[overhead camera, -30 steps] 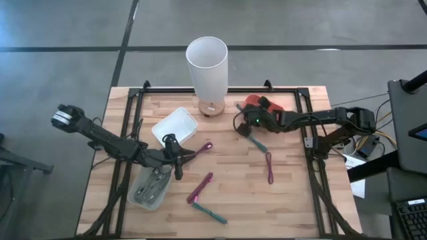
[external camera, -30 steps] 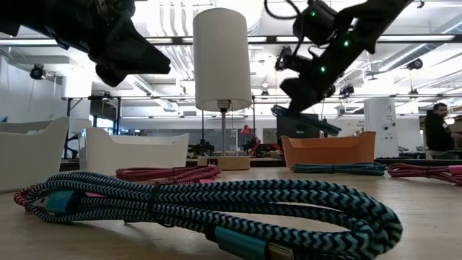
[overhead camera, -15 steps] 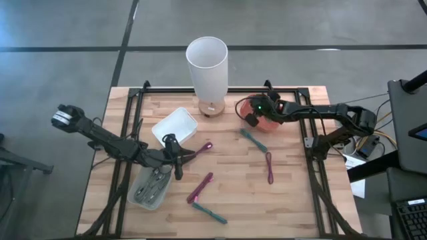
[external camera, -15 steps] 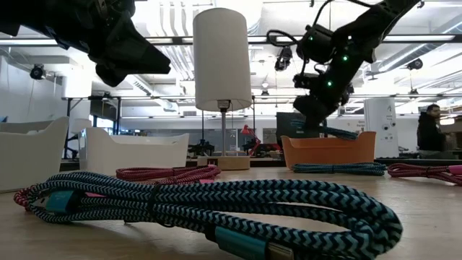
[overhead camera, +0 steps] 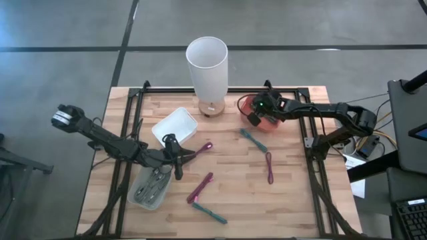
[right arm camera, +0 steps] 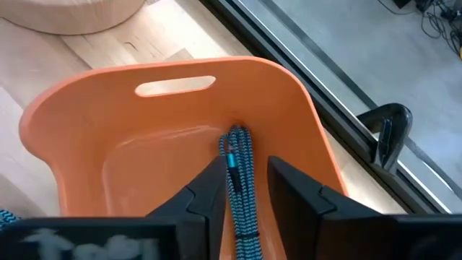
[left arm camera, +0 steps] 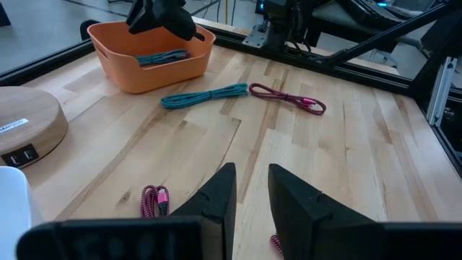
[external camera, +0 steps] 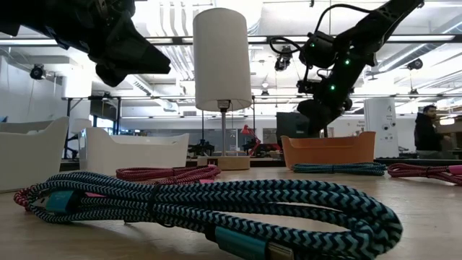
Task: Pick & Place USB Port
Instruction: Put the top blue and black charger cable into the orange bin
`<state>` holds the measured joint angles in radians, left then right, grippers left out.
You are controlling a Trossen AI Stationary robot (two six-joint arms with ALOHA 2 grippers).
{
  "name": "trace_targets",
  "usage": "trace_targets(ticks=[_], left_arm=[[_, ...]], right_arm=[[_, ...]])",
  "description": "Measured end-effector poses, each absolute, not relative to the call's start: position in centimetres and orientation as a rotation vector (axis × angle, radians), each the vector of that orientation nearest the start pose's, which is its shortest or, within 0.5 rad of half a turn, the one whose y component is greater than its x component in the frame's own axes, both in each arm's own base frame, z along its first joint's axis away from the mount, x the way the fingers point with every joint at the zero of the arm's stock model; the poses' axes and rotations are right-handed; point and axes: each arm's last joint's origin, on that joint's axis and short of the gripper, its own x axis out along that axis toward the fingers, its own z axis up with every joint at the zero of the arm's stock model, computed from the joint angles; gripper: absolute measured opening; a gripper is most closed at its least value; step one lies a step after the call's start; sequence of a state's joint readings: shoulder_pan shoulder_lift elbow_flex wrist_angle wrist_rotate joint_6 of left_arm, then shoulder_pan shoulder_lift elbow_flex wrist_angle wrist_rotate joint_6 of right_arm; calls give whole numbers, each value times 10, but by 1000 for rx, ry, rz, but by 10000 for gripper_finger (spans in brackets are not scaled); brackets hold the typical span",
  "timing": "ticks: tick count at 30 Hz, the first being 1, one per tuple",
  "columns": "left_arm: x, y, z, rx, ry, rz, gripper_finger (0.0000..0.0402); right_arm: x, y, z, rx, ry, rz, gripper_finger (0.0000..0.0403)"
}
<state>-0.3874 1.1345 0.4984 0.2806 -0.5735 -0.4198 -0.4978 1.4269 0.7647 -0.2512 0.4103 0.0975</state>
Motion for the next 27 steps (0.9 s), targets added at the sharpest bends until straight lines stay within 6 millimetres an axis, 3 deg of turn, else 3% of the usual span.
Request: trace_targets(ticks=[4, 8, 18, 27], left_arm=[[217, -71, 213, -251, 271, 246, 78], [217, -71, 213, -250, 271, 246, 78], [217, -71, 213, -250, 271, 247, 78], [217, -71, 213, -249, 271, 248, 78]], right_arm=[[232, -139, 187, 134, 900, -877, 112], [235, -135, 186, 211, 891, -728, 133], [247, -112, 196, 211, 856, -600, 185], [256, -85, 210, 203, 885, -516, 185]])
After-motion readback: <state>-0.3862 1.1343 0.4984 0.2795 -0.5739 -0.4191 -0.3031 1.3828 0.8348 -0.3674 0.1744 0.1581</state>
